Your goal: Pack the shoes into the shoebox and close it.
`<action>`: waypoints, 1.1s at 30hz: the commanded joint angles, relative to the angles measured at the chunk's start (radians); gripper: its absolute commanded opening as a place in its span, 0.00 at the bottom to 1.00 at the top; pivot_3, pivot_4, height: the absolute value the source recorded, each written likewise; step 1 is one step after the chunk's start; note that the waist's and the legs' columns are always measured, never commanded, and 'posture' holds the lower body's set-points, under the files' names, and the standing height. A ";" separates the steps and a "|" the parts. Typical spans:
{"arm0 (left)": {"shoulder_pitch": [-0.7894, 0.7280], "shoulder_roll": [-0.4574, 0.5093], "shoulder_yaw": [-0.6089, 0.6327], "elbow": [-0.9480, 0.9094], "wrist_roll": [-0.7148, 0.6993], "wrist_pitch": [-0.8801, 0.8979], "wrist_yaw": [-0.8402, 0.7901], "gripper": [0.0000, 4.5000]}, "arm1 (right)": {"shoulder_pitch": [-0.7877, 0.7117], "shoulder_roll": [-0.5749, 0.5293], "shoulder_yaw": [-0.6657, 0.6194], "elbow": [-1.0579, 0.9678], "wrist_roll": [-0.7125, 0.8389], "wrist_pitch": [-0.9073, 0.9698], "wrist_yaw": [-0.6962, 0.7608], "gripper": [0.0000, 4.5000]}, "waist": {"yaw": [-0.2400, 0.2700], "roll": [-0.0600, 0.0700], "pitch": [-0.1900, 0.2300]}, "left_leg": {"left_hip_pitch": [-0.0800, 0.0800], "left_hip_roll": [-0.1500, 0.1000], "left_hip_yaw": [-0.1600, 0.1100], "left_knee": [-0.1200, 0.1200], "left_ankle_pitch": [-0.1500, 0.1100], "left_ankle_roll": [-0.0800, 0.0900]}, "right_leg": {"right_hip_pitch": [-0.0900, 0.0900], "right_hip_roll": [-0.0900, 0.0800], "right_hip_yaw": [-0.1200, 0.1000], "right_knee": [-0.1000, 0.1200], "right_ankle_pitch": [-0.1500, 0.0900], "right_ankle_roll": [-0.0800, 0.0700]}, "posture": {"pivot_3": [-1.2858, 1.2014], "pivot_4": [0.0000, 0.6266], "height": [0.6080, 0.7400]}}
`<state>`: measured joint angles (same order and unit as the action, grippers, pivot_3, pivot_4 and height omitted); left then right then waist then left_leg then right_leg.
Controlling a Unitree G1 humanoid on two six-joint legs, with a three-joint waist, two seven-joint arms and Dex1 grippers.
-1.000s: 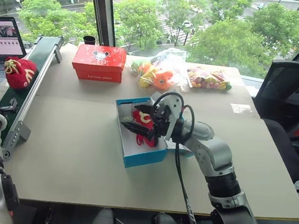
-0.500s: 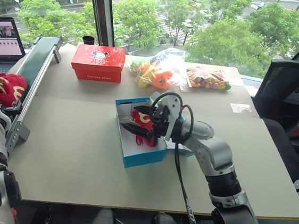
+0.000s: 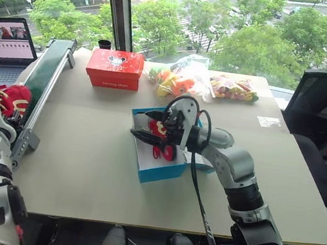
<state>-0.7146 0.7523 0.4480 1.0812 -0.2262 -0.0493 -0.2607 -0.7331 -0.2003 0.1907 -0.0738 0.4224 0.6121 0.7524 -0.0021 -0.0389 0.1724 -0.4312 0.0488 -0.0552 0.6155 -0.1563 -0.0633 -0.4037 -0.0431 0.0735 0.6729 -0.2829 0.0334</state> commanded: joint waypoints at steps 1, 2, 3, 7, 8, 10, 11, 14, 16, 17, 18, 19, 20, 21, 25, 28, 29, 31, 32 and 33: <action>-0.078 -0.061 -0.044 -0.231 -0.056 0.041 -0.101 0.39 | -0.061 0.075 -0.180 -0.004 0.200 0.145 -0.090 1.00 | 0.009 -0.001 0.000 | -0.001 0.000 -0.001 0.000 0.000 -0.001 | 0.000 0.000 -0.001 0.000 0.000 0.000 | 0.52 0.24 0.96; -0.080 -0.082 -0.058 -0.279 -0.062 0.066 -0.117 0.39 | -0.085 0.109 -0.246 0.004 0.279 0.186 -0.130 1.00 | 0.010 -0.001 0.000 | -0.002 0.000 -0.002 0.001 0.001 -0.001 | 0.000 0.000 -0.002 0.000 0.000 0.000 | 0.52 0.24 0.96; -0.078 -0.100 -0.070 -0.323 -0.068 0.090 -0.127 0.39 | -0.108 0.135 -0.300 0.016 0.335 0.215 -0.169 1.00 | 0.008 -0.001 0.000 | -0.003 0.000 -0.002 0.001 0.001 -0.002 | -0.001 0.000 -0.002 0.000 0.000 -0.001 | 0.52 0.24 0.96; -0.068 -0.176 -0.113 -0.509 -0.095 0.193 -0.132 0.39 | -0.178 0.176 -0.450 0.095 0.464 0.285 -0.315 1.00 | -0.014 -0.001 0.000 | -0.004 0.000 -0.002 0.000 0.001 -0.002 | -0.001 0.000 -0.002 0.000 0.001 -0.001 | 0.52 0.24 0.96; -0.071 -0.201 -0.136 -0.569 -0.098 0.223 -0.130 0.39 | -0.199 0.183 -0.491 0.130 0.489 0.287 -0.366 1.00 | -0.016 -0.001 0.000 | -0.004 0.000 -0.002 0.000 0.001 -0.002 | -0.001 0.000 -0.002 0.000 0.001 -0.001 | 0.52 0.24 0.96; -0.074 -0.222 -0.208 -0.668 -0.062 0.264 -0.144 0.39 | -0.243 0.186 -0.565 0.207 0.516 0.281 -0.465 1.00 | -0.017 -0.001 0.000 | -0.004 0.000 -0.002 0.000 0.001 -0.002 | -0.002 0.000 -0.002 0.000 0.001 -0.001 | 0.52 0.24 0.96; -0.081 -0.230 -0.239 -0.709 -0.047 0.281 -0.150 0.39 | -0.265 0.178 -0.591 0.245 0.518 0.274 -0.503 1.00 | -0.018 -0.001 0.000 | -0.004 0.000 -0.002 0.000 0.001 -0.002 | -0.002 0.000 -0.002 0.000 0.001 -0.001 | 0.52 0.24 0.96; -0.111 -0.267 -0.286 -0.810 -0.057 0.342 -0.151 0.39 | -0.300 0.155 -0.626 0.309 0.527 0.281 -0.555 1.00 | -0.028 -0.001 0.000 | -0.004 0.000 -0.002 -0.001 0.001 -0.002 | -0.003 0.000 -0.001 0.001 0.001 -0.001 | 0.52 0.24 0.96; -0.134 -0.300 -0.325 -0.874 -0.072 0.381 -0.170 0.39 | -0.303 0.144 -0.622 0.330 0.519 0.290 -0.575 1.00 | -0.035 -0.001 0.001 | -0.004 0.000 -0.002 -0.001 0.001 -0.001 | -0.003 0.000 -0.001 0.000 0.001 -0.001 | 0.52 0.24 0.96; -0.147 -0.315 -0.344 -0.899 -0.081 0.402 -0.189 0.39 | -0.304 0.144 -0.623 0.338 0.519 0.288 -0.588 1.00 | -0.037 -0.001 0.001 | -0.004 0.000 -0.002 -0.001 0.001 -0.001 | -0.003 0.000 -0.001 0.000 0.001 -0.001 | 0.52 0.24 0.96; -0.153 -0.323 -0.353 -0.914 -0.087 0.417 -0.202 0.39 | -0.305 0.145 -0.624 0.343 0.521 0.286 -0.597 1.00 | -0.038 -0.001 0.001 | -0.005 0.000 -0.002 -0.001 0.001 -0.001 | -0.003 0.000 -0.001 -0.001 0.001 -0.001 | 0.52 0.24 0.96; -0.157 -0.329 -0.356 -0.923 -0.087 0.427 -0.209 0.39 | -0.307 0.146 -0.625 0.346 0.523 0.283 -0.603 1.00 | -0.040 -0.001 0.001 | -0.005 0.000 -0.002 -0.001 0.001 -0.001 | -0.003 0.000 -0.001 -0.001 0.001 -0.001 | 0.52 0.24 0.96; -0.163 -0.336 -0.357 -0.929 -0.086 0.435 -0.209 0.39 | -0.308 0.146 -0.625 0.348 0.525 0.281 -0.609 1.00 | -0.042 -0.001 0.001 | -0.005 0.000 -0.002 -0.001 0.001 -0.001 | -0.003 0.000 -0.001 -0.001 0.001 -0.001 | 0.52 0.24 0.96; -0.172 -0.348 -0.358 -0.935 -0.089 0.448 -0.201 0.39 | -0.310 0.145 -0.626 0.352 0.523 0.278 -0.618 1.00 | -0.046 -0.001 0.001 | -0.005 0.000 -0.002 -0.001 0.001 -0.001 | -0.003 0.000 -0.001 -0.001 0.001 -0.001 | 0.52 0.24 0.96; -0.168 -0.389 -0.375 -0.970 -0.110 0.477 -0.214 0.39 | -0.314 0.143 -0.631 0.357 0.524 0.267 -0.640 1.00 | -0.052 0.000 0.001 | -0.004 0.000 -0.002 -0.001 0.002 -0.001 | -0.003 0.000 0.000 0.000 0.001 -0.001 | 0.52 0.24 0.96; -0.151 -0.397 -0.390 -0.963 -0.092 0.472 -0.222 0.39 | -0.317 0.146 -0.643 0.357 0.535 0.264 -0.652 1.00 | -0.051 0.000 0.001 | -0.004 0.000 -0.002 -0.001 0.002 0.000 | -0.003 0.000 0.000 0.000 0.001 -0.001 | 0.52 0.24 0.96; -0.154 -0.402 -0.387 -0.957 -0.092 0.476 -0.218 0.39 | -0.320 0.146 -0.645 0.356 0.536 0.263 -0.653 1.00 | -0.051 0.000 0.001 | -0.004 0.000 -0.002 -0.001 0.002 0.000 | -0.003 0.000 0.000 0.000 0.001 -0.001 | 0.52 0.24 0.96; -0.162 -0.414 -0.380 -0.952 -0.099 0.482 -0.212 0.39 | -0.325 0.144 -0.649 0.357 0.539 0.260 -0.654 1.00 | -0.050 0.000 0.001 | -0.004 0.000 -0.002 -0.001 0.002 0.000 | -0.003 0.000 0.000 0.000 0.001 -0.001 | 0.52 0.24 0.96; -0.165 -0.419 -0.380 -0.952 -0.100 0.484 -0.209 0.39 | -0.327 0.144 -0.650 0.358 0.540 0.259 -0.653 1.00 | -0.049 0.001 0.001 | -0.004 0.000 -0.002 -0.001 0.002 0.000 | -0.003 0.000 0.000 0.000 0.001 -0.001 | 0.52 0.24 0.96; -0.166 -0.423 -0.384 -0.952 -0.098 0.486 -0.208 0.39 | -0.329 0.144 -0.651 0.359 0.540 0.257 -0.652 1.00 | -0.048 0.001 0.001 | -0.004 0.000 -0.002 -0.001 0.002 0.000 | -0.003 0.000 0.000 0.000 0.001 -0.001 | 0.52 0.24 0.96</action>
<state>-0.8520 0.3370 0.0550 0.1616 -0.3177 0.4425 -0.4732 -1.0188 -0.0514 -0.4462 0.3060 0.9276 0.8944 0.0961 -0.0505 -0.0382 0.1739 -0.4355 0.0485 -0.0570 0.6142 -0.1543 -0.0637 -0.4066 -0.0434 0.0732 0.6724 -0.2823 0.0323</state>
